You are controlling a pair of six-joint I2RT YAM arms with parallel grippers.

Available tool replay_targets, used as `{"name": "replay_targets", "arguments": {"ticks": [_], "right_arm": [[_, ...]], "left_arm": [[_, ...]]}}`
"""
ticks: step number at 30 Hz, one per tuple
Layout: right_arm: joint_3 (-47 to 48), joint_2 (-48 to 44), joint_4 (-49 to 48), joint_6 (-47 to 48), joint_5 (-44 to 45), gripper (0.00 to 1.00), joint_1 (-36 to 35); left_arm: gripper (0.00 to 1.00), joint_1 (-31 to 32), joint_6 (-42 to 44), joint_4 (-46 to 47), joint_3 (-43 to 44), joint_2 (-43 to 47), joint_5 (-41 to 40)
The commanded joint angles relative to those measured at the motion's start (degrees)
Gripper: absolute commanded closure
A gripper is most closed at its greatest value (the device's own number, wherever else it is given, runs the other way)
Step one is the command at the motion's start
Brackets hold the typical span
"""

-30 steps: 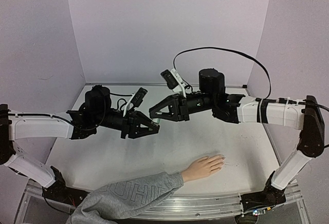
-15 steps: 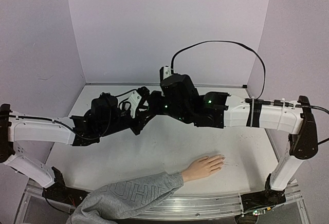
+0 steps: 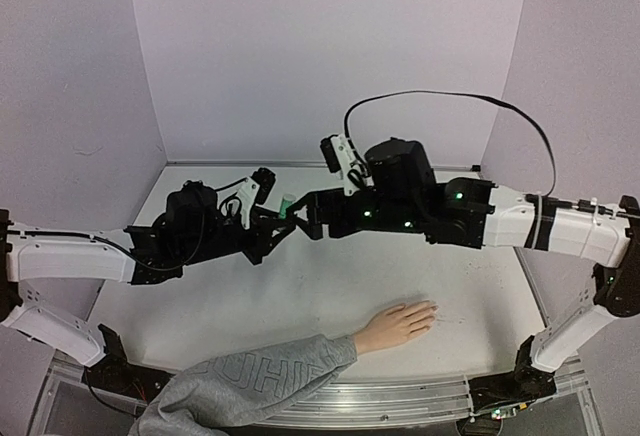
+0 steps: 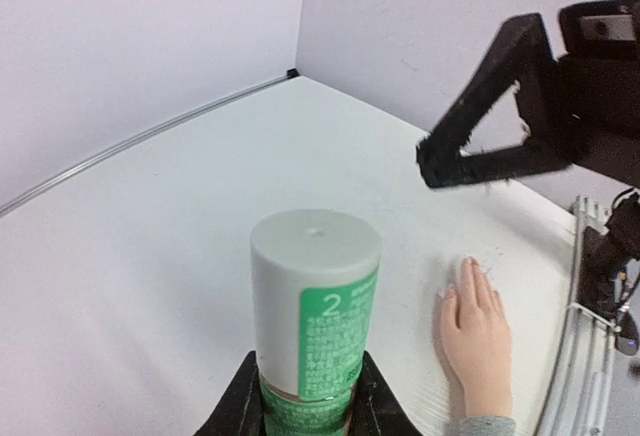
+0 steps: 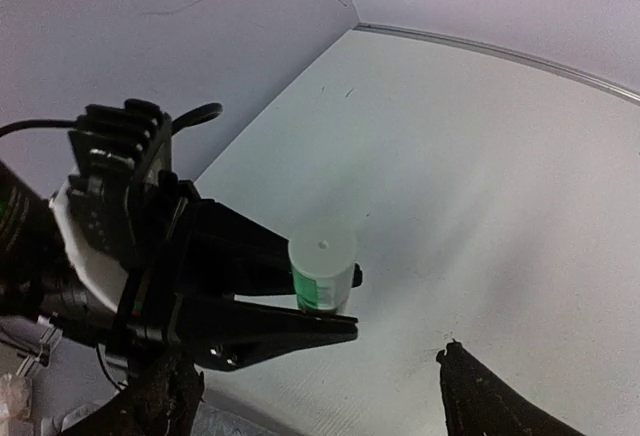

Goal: Paint the nails

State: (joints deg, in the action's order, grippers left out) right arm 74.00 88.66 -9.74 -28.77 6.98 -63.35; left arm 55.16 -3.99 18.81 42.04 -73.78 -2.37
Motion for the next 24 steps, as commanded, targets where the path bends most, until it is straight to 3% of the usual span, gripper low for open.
{"name": "replay_targets", "arguments": {"ticks": [1,6,10,13,24], "right_arm": [[-5.79,-6.75,-7.77,10.02,-25.61,0.11,7.23],[-9.24,-7.63,-14.16,12.51,-44.39,0.14,9.3],[-9.13,-5.98,-19.72,10.62,-49.56,0.16,9.33],[-8.46,-4.82,-22.38,9.22,-51.16,0.23,9.34],[-7.81,-2.05,-28.85,5.17,-57.79,0.55,9.31]], "left_arm": [[1.0,-4.2,-7.77,-1.84,1.31,3.57,19.89],[1.0,-4.88,-9.69,-0.07,3.9,4.09,42.79],[1.0,-4.81,-12.18,3.67,4.86,3.69,53.37],[1.0,-4.58,-13.73,5.93,5.23,2.8,57.02],[1.0,-3.39,-14.56,8.39,5.77,0.64,58.22]]}}
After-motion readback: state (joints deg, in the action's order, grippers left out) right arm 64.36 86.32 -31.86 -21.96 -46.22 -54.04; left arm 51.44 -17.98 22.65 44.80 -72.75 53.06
